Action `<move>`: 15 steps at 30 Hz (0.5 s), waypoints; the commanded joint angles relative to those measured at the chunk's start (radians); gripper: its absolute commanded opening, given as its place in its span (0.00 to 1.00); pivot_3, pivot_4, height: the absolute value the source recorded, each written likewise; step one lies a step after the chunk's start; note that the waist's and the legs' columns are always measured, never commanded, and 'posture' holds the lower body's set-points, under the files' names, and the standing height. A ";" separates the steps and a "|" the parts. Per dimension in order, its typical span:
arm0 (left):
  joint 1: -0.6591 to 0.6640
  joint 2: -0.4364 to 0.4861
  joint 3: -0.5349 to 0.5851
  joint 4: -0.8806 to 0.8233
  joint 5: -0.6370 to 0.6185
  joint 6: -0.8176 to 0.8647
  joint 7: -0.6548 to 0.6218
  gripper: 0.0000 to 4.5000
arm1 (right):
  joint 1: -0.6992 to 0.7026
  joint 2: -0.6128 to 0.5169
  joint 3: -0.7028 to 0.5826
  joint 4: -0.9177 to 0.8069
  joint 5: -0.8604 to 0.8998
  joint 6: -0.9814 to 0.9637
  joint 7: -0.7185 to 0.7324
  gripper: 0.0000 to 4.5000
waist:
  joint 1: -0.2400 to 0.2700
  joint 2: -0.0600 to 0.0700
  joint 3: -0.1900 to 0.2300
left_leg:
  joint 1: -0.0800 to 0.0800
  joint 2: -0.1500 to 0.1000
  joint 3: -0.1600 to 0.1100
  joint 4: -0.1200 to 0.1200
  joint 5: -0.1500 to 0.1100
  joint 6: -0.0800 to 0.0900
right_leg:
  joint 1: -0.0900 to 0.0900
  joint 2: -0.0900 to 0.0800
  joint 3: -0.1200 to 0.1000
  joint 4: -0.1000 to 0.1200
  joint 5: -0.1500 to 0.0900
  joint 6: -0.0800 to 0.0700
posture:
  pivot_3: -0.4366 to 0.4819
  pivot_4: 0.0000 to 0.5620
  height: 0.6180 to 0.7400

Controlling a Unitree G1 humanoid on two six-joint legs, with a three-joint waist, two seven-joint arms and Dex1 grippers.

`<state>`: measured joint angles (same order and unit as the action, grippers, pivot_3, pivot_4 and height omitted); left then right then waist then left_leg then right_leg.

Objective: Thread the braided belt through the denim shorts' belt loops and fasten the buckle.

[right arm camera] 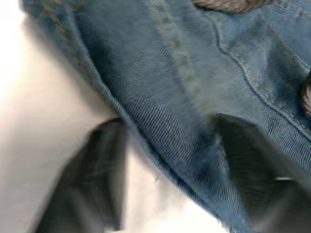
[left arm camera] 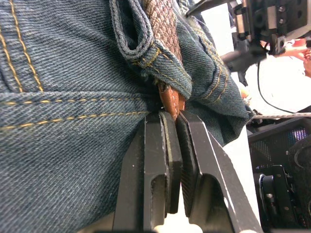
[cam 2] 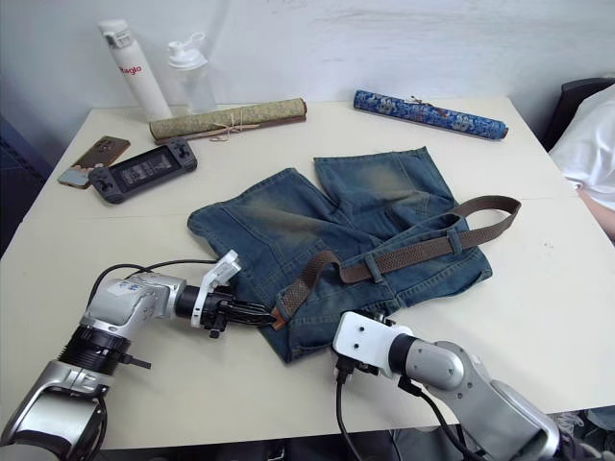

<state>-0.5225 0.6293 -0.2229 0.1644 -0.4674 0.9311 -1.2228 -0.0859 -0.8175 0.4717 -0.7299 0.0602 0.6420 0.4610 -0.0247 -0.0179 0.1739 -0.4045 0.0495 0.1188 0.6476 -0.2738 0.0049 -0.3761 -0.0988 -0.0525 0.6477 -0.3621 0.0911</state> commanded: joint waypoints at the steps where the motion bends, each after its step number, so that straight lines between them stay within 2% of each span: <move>1: 0.021 0.000 -0.005 0.004 0.004 0.001 0.007 0.00 | 0.007 0.035 -0.010 0.031 -0.040 0.009 -0.008 0.27 | 0.000 0.000 0.000 | 0.000 0.000 0.000 0.000 0.000 0.000 | 0.000 0.000 0.000 0.000 0.000 0.000 | 0.48 0.27 0.97; 3: 0.023 0.002 -0.002 0.003 0.001 0.000 0.003 0.00 | 0.006 0.053 -0.014 0.038 -0.046 0.020 0.002 0.05 | 0.000 0.000 0.000 | 0.000 0.000 0.000 0.000 0.000 0.000 | 0.000 0.000 0.000 0.000 0.000 0.000 | 0.48 0.27 0.97; 4: 0.026 0.007 0.002 0.000 -0.003 0.001 -0.002 0.00 | 0.005 0.061 -0.013 0.041 -0.051 0.024 0.005 0.01 | 0.000 0.000 0.000 | 0.000 0.000 0.000 0.000 0.000 0.000 | 0.000 0.000 0.000 0.000 0.000 0.000 | 0.48 0.27 0.97; 9: 0.027 0.050 0.035 0.013 -0.010 -0.015 -0.034 0.00 | -0.003 0.093 -0.005 0.050 -0.070 0.036 0.021 0.01 | -0.004 -0.001 0.000 | 0.000 0.001 0.000 0.000 0.000 0.000 | 0.000 0.000 0.000 0.001 0.000 0.000 | 0.48 0.27 0.97; 15: 0.057 0.197 0.052 0.007 0.000 -0.102 -0.150 0.00 | -0.012 0.122 -0.012 0.053 -0.078 0.052 0.035 0.01 | -0.005 -0.001 0.000 | 0.000 0.002 0.000 0.000 -0.001 -0.002 | -0.001 0.002 0.000 0.001 -0.001 -0.002 | 0.48 0.27 0.97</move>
<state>-0.4787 0.7861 -0.2001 0.1713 -0.4716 0.8624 -1.3275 -0.1005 -0.7015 0.4665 -0.6957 0.0002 0.6789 0.4903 -0.0298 -0.0188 0.1736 -0.4042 0.0518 0.1190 0.6473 -0.2746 0.0028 -0.3770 -0.0969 -0.0525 0.6488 -0.3630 0.0894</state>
